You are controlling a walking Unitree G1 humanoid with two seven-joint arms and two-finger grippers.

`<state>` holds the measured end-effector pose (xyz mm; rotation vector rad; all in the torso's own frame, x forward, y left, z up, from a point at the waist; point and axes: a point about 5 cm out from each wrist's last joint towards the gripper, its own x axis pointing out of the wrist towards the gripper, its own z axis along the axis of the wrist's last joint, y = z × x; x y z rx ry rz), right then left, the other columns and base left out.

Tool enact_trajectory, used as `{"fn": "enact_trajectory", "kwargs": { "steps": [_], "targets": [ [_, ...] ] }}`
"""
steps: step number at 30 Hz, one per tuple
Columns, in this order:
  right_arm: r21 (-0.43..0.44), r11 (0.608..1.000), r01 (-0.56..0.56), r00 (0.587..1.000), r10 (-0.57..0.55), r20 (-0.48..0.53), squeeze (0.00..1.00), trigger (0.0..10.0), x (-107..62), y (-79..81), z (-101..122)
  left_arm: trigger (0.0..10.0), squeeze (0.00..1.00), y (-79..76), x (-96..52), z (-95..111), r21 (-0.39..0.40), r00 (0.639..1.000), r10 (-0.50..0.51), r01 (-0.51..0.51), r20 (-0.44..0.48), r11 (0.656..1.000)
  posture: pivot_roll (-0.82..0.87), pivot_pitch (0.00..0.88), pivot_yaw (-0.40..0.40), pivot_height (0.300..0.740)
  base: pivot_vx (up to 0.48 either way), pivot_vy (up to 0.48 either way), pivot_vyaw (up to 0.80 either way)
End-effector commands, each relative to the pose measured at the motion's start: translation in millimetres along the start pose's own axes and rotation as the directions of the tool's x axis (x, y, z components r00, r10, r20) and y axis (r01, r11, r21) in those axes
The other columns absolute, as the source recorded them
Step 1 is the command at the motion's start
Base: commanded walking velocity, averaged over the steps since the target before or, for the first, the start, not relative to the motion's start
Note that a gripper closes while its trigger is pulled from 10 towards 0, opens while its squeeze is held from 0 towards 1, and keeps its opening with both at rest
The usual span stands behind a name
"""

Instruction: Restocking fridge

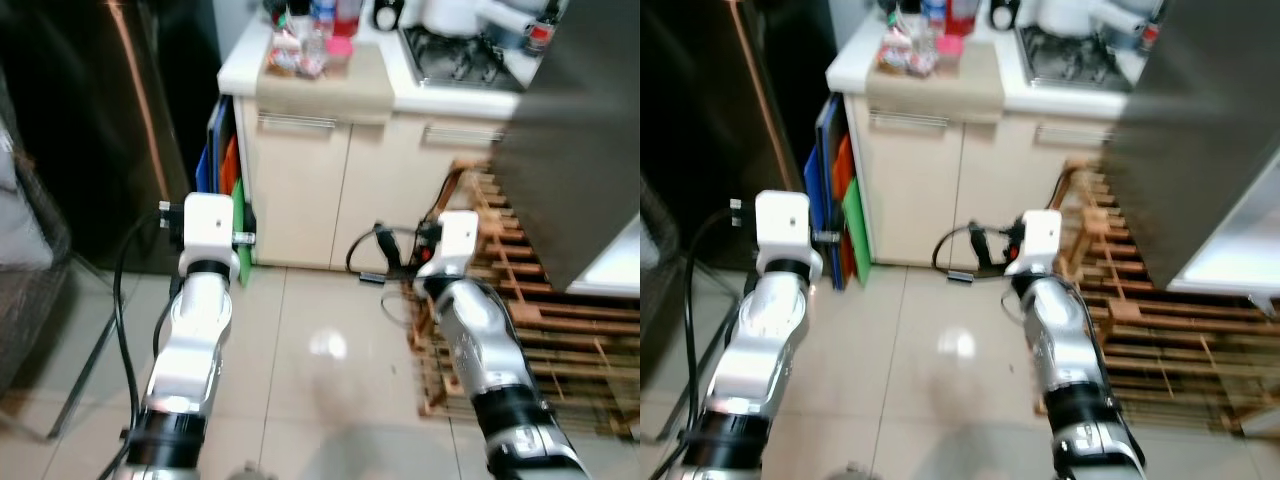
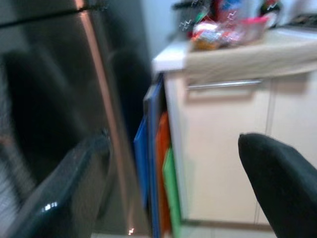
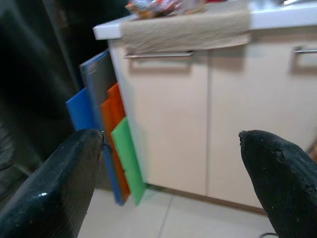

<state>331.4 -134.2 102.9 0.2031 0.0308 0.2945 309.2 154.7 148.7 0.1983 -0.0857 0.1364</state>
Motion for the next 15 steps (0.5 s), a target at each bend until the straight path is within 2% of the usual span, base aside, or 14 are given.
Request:
{"fn": "enact_trajectory", "kwargs": {
  "steps": [1,2,3,5,6,9,11,12,15],
  "targets": [
    [-0.001,0.999,-0.036,0.999,0.036,-0.002,0.48,10.0,2.5,6.2,0,10.0,0.00,3.4,1.3,-2,-0.020,0.999,0.029,-0.029,-0.020,0.999,0.07,0.000,-0.019,0.740,0.000,0.000,0.50],
    [-0.003,0.999,-0.040,0.999,0.040,-0.005,0.48,10.0,2.4,6.4,0,10.0,0.00,3.4,1.3,-2,-0.029,0.999,0.029,-0.030,-0.021,0.999,0.07,0.000,-0.019,0.740,0.000,0.000,0.50],
    [-0.017,0.999,-0.028,1.000,0.027,-0.004,0.42,10.0,1.9,6.6,0,10.0,0.00,1.7,1.2,-1,-0.040,1.000,0.003,-0.004,-0.008,0.999,0.07,0.000,-0.018,0.740,0.000,0.000,0.00],
    [-0.048,0.999,-0.006,1.000,0.005,-0.008,0.41,10.0,1.3,5.9,-1,10.0,0.00,-1.4,0.7,2,-0.064,0.999,-0.041,0.041,0.008,0.997,0.07,0.000,-0.018,0.740,0.000,0.000,0.00],
    [-0.055,0.998,0.022,1.000,-0.022,0.014,0.39,10.0,0.1,2.9,2,10.0,0.00,-3.2,1.0,7,-0.087,0.996,-0.079,0.083,0.044,0.993,0.07,0.000,-0.016,0.740,0.000,0.000,0.00],
    [-0.065,0.994,0.082,0.996,-0.079,0.049,0.38,10.0,-1.7,-4.4,5,10.0,0.00,-6.3,2.6,11,-0.107,0.988,-0.136,0.144,0.078,0.984,0.07,0.000,-0.013,0.740,0.480,0.000,0.00],
    [-0.065,0.994,0.082,0.996,-0.079,0.049,0.38,10.0,-1.7,-4.4,5,10.0,0.00,-6.3,2.6,11,-0.107,0.988,-0.136,0.144,0.078,0.984,0.07,0.000,-0.013,0.740,0.480,0.000,0.00],
    [-0.075,0.992,0.098,0.995,-0.095,0.038,0.40,10.0,-1.2,-5.3,5,10.0,0.00,-10.4,3.9,12,-0.136,0.980,-0.180,0.190,0.085,0.972,0.07,0.000,-0.011,0.740,0.480,0.000,-0.80],
    [-0.118,0.989,0.085,0.996,-0.080,0.045,0.39,10.0,0.5,-1.7,6,10.0,0.00,-13.9,6.9,13,-0.143,0.974,-0.204,0.216,0.097,0.966,0.06,0.000,-0.009,0.740,0.480,0.000,-0.80]
  ]
}}
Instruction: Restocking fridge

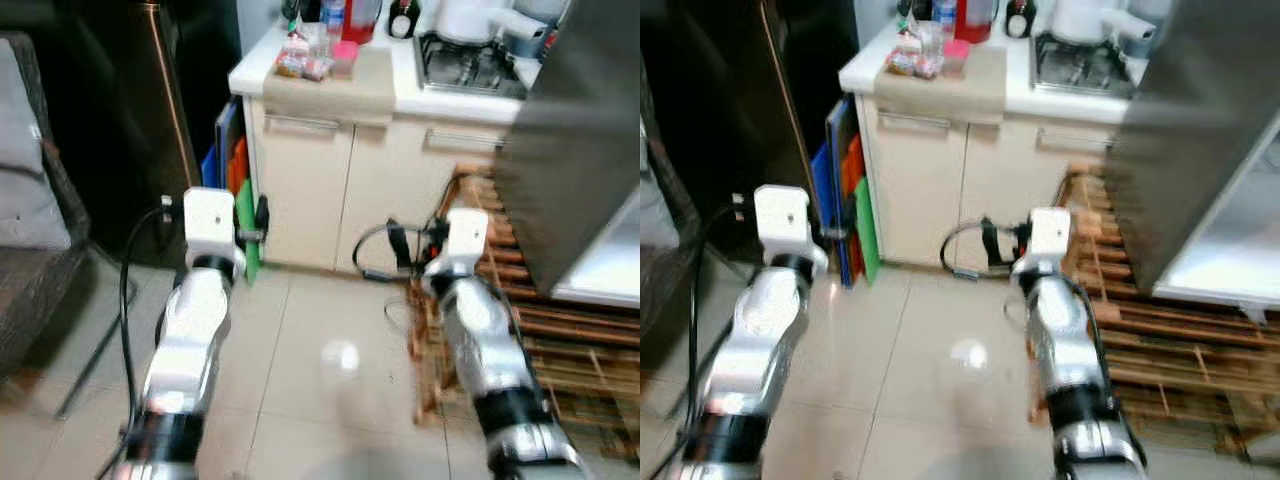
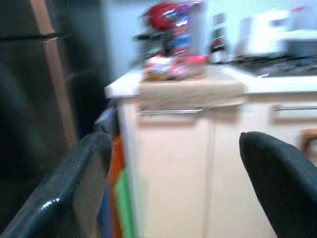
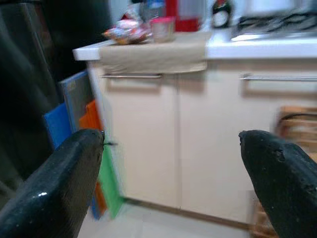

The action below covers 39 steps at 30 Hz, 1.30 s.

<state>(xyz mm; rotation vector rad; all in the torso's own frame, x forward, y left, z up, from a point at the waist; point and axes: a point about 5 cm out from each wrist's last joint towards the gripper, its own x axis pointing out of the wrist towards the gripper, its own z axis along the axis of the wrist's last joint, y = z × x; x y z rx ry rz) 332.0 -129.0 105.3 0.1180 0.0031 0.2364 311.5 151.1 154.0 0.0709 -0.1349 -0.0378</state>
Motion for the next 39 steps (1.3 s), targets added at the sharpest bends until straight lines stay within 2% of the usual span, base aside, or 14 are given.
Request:
{"fn": "enact_trajectory", "kwargs": {
  "steps": [1,11,16,23,27,32,39],
  "targets": [
    [-0.043,0.999,0.023,0.999,-0.022,0.027,0.39,10.0,-0.7,-6.0,5,10.0,0.00,-11.1,7.9,7,-0.014,0.998,-0.050,0.051,0.025,0.999,0.06,0.000,-0.004,0.740,0.480,0.000,-0.80],
    [-0.019,1.000,0.017,0.999,-0.016,0.050,0.39,10.0,-0.9,-6.0,9,10.0,0.00,-0.8,10.9,7,0.011,0.998,0.058,-0.058,0.011,0.998,0.06,0.000,-0.003,0.740,0.475,0.000,-0.08],
    [-0.032,0.999,-0.031,0.999,0.032,0.041,0.45,10.0,0.5,1.7,8,10.0,0.00,-7.2,8.3,5,0.004,0.999,0.043,-0.043,0.011,0.999,0.06,0.000,-0.002,0.740,0.458,0.000,0.51],
    [-0.011,0.999,-0.050,0.997,0.050,0.060,0.46,10.0,1.1,4.8,10,10.0,0.00,-4.0,10.4,8,0.012,0.998,0.054,-0.054,0.021,0.998,0.06,0.000,-0.003,0.740,0.458,0.000,0.49],
    [-0.004,1.000,-0.031,0.999,0.031,0.041,0.42,10.0,1.7,3.2,8,10.0,0.00,-3.2,10.8,10,0.008,0.998,0.056,-0.056,0.030,0.998,0.06,0.000,-0.003,0.740,0.458,0.000,0.11],
    [0.004,1.000,-0.022,0.999,0.022,0.034,0.40,10.0,1.5,1.0,6,10.0,0.00,-8.3,9.0,13,-0.040,0.999,0.027,-0.025,0.047,0.999,0.06,0.000,-0.003,0.740,0.197,0.394,0.00],
    [0.004,1.000,-0.023,0.999,0.023,0.033,0.40,10.0,0.5,0.5,6,10.0,0.00,-8.5,10.0,13,-0.019,0.999,0.025,-0.025,0.044,1.000,0.05,0.000,-0.001,0.740,0.000,0.477,0.00]
  ]
}}
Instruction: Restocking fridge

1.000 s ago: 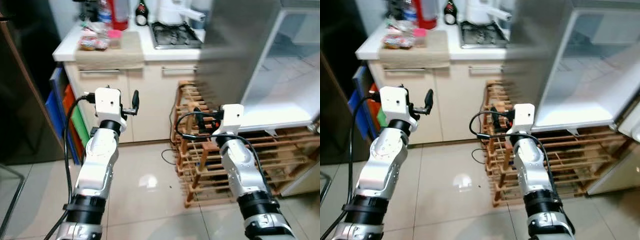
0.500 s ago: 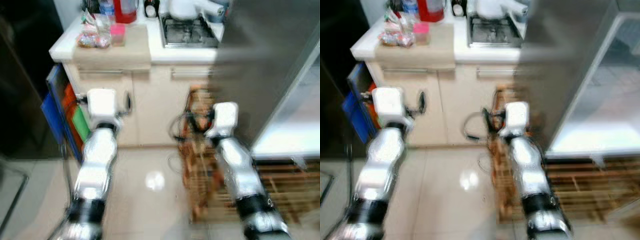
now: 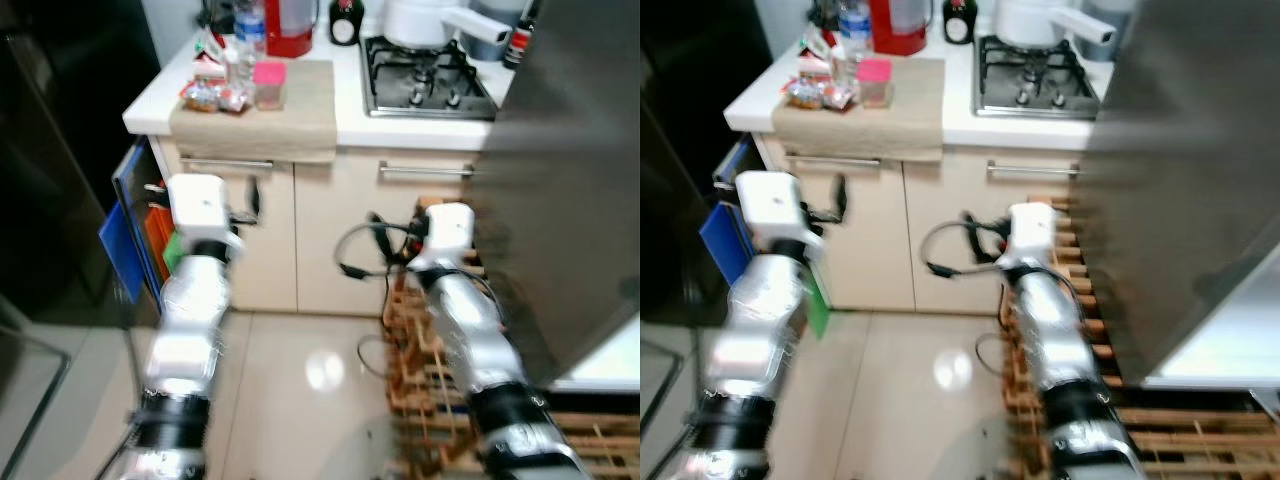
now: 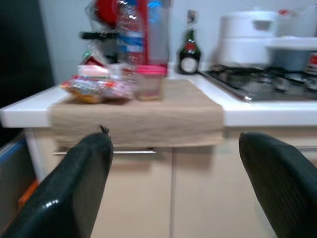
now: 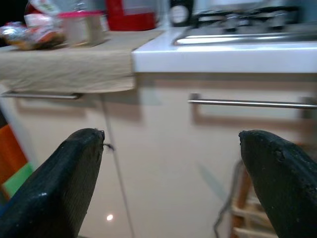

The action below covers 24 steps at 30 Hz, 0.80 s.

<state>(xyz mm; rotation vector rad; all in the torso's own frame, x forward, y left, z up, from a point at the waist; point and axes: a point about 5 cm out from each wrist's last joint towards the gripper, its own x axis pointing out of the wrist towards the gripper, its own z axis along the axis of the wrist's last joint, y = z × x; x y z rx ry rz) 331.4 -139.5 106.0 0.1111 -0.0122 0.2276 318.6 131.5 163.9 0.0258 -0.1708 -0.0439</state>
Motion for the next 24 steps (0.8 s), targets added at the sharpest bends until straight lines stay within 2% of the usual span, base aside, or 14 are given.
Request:
{"fn": "enact_trajectory", "kwargs": {
  "steps": [1,10,13,15,16,17,18,19,22,23,24],
  "targets": [
    [0.012,0.999,-0.030,0.999,0.030,0.020,0.40,10.0,3.4,10.4,4,10.0,0.00,10.3,1.0,3,0.026,1.000,0.025,-0.025,0.009,0.999,0.05,0.000,-0.001,0.740,0.000,0.428,0.00],
    [0.011,1.000,-0.014,0.999,0.014,0.035,0.40,10.0,2.0,7.8,5,10.0,0.00,8.3,0.1,4,0.019,1.000,0.012,-0.012,0.016,1.000,0.05,0.000,0.002,0.740,0.000,0.424,0.00],
    [0.011,1.000,0.011,0.998,-0.012,0.057,0.39,10.0,1.5,5.3,8,10.0,0.00,8.9,1.3,4,0.038,1.000,0.011,-0.011,0.015,0.999,0.05,0.000,0.002,0.740,0.307,0.371,0.00],
    [-0.015,0.996,0.084,0.992,-0.082,0.100,0.40,10.0,-2.1,-2.7,18,10.0,0.00,12.6,-1.8,2,0.063,1.000,0.006,-0.006,-0.011,0.998,0.05,0.000,0.005,0.740,0.397,0.126,0.00],
    [-0.031,0.995,0.100,0.988,-0.096,0.117,0.40,10.0,-8.9,-5.4,23,10.0,0.00,19.5,-10.4,0,0.076,0.999,0.006,-0.003,-0.038,0.997,0.05,0.000,0.007,0.740,0.000,0.000,0.00],
    [-0.060,0.993,0.102,0.987,-0.093,0.128,0.40,10.0,-22.2,-7.3,28,10.0,0.00,29.1,-27.4,-3,0.083,0.997,-0.005,0.011,-0.076,0.996,0.05,0.000,0.009,0.740,0.000,0.000,0.00],
    [-0.060,0.993,0.102,0.987,-0.093,0.128,0.40,10.0,-22.2,-7.3,28,10.0,0.00,29.1,-27.4,-3,0.083,0.997,-0.005,0.011,-0.076,0.996,0.05,0.000,0.009,0.740,0.000,0.000,0.00],
    [-0.087,0.992,0.094,0.988,-0.082,0.129,0.40,10.0,-34.1,-8.7,28,10.0,0.00,33.3,-42.0,-6,0.093,0.995,-0.027,0.035,-0.094,0.995,0.05,0.000,0.008,0.740,0.000,0.000,0.00],
    [-0.123,0.991,0.060,0.995,-0.050,0.085,0.40,10.0,-63.9,-10.6,19,10.0,0.00,34.3,-76.1,-15,0.111,0.984,-0.077,0.095,-0.160,0.989,0.06,0.000,0.007,0.740,0.000,0.000,0.00],
    [-0.129,0.991,0.045,0.997,-0.037,0.061,0.40,10.0,-74.0,-10.8,13,10.0,0.00,30.9,-84.4,-16,0.085,0.983,-0.081,0.095,-0.162,0.992,0.06,0.000,0.003,0.740,0.000,0.000,0.00],
    [-0.129,0.991,0.045,0.997,-0.037,0.061,0.40,10.0,-74.0,-10.8,13,10.0,0.00,30.9,-84.4,-16,0.085,0.983,-0.081,0.095,-0.162,0.992,0.06,0.000,0.003,0.740,0.000,0.000,0.00]
  ]
}}
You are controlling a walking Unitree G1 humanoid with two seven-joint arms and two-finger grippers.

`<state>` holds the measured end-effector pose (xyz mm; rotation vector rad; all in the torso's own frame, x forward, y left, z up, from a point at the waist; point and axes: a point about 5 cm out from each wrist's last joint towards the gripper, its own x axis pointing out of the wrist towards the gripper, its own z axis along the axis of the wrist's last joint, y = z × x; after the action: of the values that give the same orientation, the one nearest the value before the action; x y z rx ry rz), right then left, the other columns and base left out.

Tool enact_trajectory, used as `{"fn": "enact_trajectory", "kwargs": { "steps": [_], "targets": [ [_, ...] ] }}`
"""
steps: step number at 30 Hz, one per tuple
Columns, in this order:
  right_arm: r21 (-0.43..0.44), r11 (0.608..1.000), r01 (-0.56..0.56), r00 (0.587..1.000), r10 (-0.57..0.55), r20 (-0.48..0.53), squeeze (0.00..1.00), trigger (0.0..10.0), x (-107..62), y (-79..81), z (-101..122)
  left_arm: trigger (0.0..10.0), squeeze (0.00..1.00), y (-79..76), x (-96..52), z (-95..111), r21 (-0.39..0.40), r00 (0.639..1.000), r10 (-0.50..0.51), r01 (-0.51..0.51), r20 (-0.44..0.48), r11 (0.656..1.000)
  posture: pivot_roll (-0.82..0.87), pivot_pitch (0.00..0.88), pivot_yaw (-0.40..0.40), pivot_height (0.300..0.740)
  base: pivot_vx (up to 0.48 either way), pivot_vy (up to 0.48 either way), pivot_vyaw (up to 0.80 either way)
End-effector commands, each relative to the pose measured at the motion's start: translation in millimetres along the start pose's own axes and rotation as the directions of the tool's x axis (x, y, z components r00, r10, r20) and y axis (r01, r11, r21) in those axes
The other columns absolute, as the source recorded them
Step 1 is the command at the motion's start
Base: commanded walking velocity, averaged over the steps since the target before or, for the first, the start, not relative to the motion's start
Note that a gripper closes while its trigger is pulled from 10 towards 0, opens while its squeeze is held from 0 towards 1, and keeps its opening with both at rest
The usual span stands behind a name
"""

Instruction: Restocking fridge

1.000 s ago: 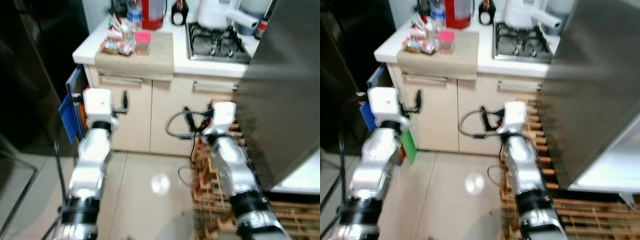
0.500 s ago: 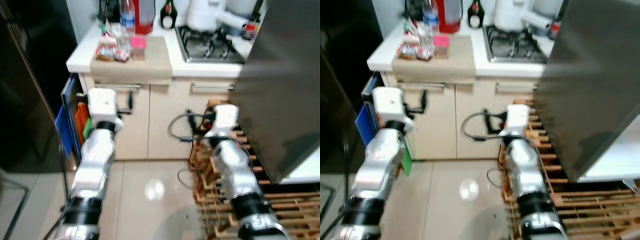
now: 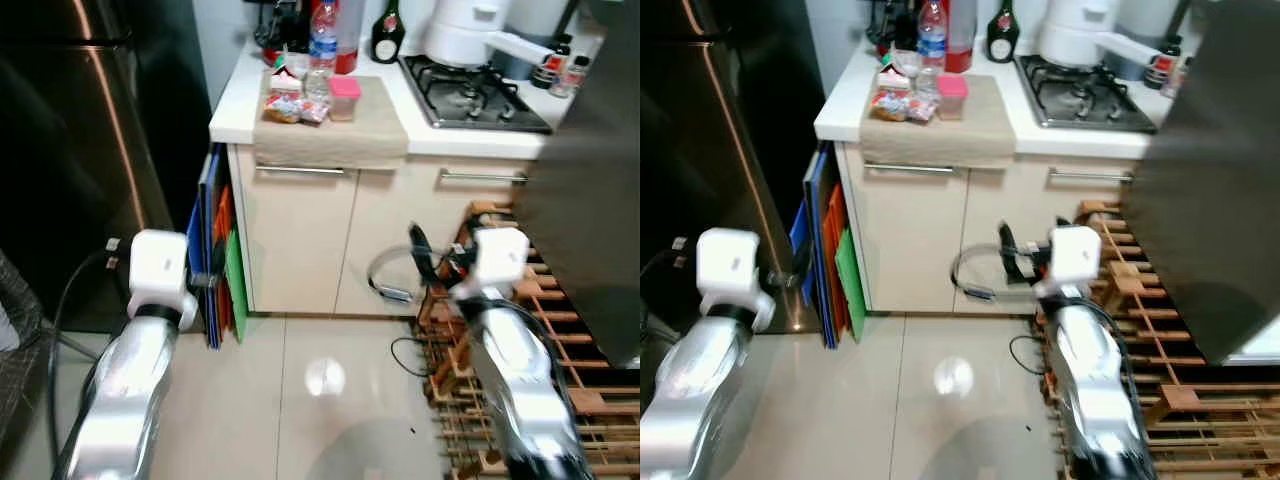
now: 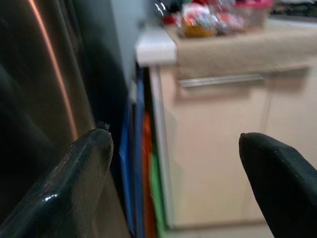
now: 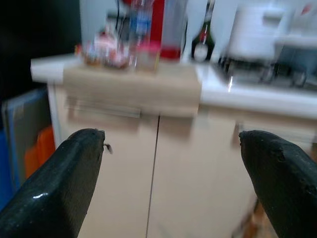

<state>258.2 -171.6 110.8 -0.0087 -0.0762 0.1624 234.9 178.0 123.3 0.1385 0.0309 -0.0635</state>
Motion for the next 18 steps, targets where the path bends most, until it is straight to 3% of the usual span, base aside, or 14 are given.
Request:
{"fn": "enact_trajectory", "kwargs": {
  "steps": [1,4,8,9,18],
  "targets": [
    [0.028,1.000,-0.010,1.000,0.011,-0.026,0.40,10.0,-9.2,1.2,-5,10.0,0.00,-14.0,0.7,18,-0.022,0.996,-0.023,0.026,0.090,0.999,0.06,0.000,-0.004,0.740,0.000,0.000,0.00],
    [0.043,0.999,0.020,0.999,-0.019,-0.036,0.40,10.0,-6.9,0.1,-7,10.0,0.00,-8.9,7.3,24,-0.037,0.993,0.041,-0.037,0.115,0.999,0.06,0.000,-0.005,0.740,0.000,0.000,0.00],
    [0.068,0.998,0.014,1.000,-0.014,-0.010,0.42,10.0,7.6,1.5,1,10.0,0.00,-4.0,19.0,35,-0.012,0.988,0.055,-0.053,0.142,0.998,0.06,0.000,0.001,0.740,0.442,0.000,0.00],
    [0.065,0.998,0.016,1.000,-0.016,0.000,0.43,10.0,14.3,0.3,4,10.0,0.00,-2.0,25.4,40,-0.004,0.986,0.067,-0.067,0.150,0.998,0.06,0.000,0.002,0.740,0.480,0.000,0.72],
    [0.062,0.998,0.028,0.999,-0.031,0.041,0.44,10.0,27.8,-3.1,15,10.0,0.00,-5.6,37.8,55,-0.001,0.977,0.055,-0.056,0.206,0.998,0.06,0.000,0.007,0.740,0.480,0.000,0.64]
  ]
}}
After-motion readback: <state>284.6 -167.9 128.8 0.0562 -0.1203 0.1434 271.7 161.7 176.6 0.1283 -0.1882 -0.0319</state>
